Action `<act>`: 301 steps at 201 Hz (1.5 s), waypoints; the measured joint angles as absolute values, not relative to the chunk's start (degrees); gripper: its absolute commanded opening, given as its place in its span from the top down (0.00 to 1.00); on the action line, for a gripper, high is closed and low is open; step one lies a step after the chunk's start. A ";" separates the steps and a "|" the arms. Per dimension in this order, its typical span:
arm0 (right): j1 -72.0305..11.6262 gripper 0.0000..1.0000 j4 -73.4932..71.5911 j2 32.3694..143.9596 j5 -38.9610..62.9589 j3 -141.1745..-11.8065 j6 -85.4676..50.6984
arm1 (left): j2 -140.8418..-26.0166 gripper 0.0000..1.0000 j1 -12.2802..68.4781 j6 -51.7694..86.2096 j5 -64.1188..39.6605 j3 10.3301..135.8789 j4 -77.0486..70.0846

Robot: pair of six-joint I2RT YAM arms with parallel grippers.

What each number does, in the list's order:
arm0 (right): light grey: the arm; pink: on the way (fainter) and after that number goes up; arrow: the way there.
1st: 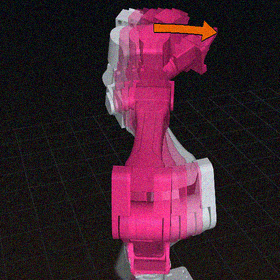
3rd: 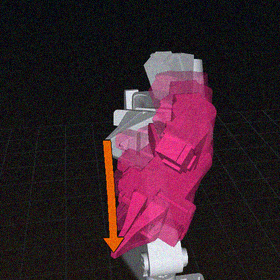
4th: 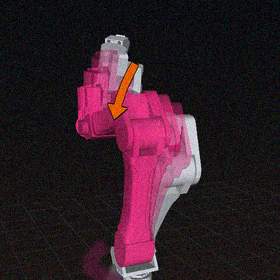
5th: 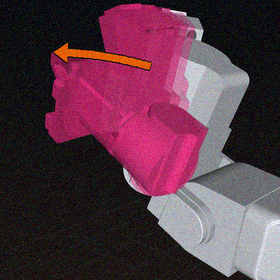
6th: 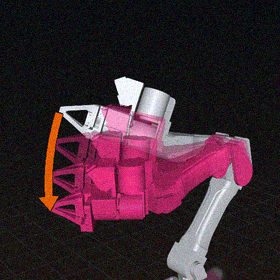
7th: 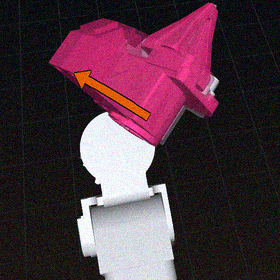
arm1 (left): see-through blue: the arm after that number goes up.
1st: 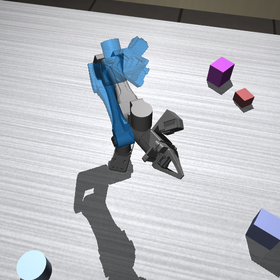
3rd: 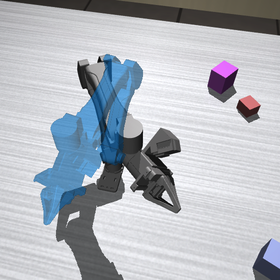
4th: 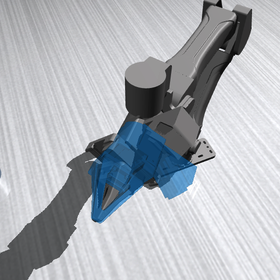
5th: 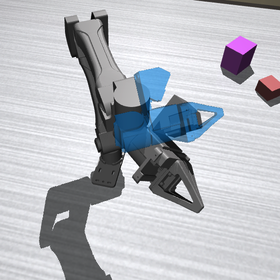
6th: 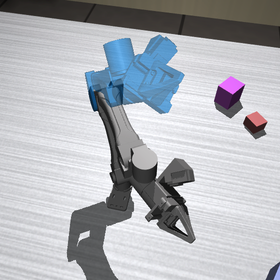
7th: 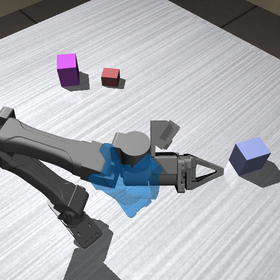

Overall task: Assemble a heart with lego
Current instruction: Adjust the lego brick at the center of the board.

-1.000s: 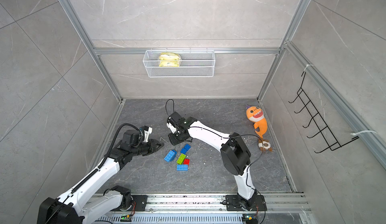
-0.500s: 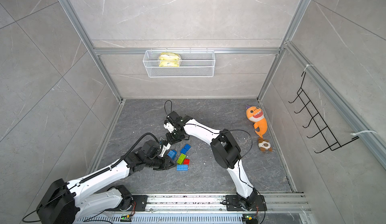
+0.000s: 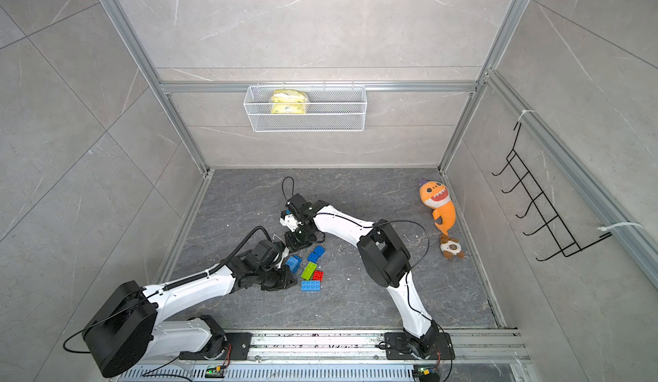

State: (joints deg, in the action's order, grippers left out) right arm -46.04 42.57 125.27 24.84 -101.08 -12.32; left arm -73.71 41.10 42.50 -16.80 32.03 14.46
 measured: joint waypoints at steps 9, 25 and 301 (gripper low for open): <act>-46.04 0.66 42.57 125.27 25.02 -100.53 -12.19 | -74.48 0.76 41.10 42.44 -16.49 32.05 14.41; -46.04 0.66 42.46 125.27 25.21 -99.55 -12.19 | -75.37 0.76 40.99 42.35 -16.27 32.14 14.46; -44.62 0.49 38.28 104.71 10.59 -79.72 -8.14 | -67.79 0.71 32.40 38.54 -11.99 31.97 16.84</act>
State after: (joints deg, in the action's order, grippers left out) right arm -44.62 38.28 104.71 10.59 -79.72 -8.14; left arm -67.79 32.40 38.54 -11.99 31.97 16.84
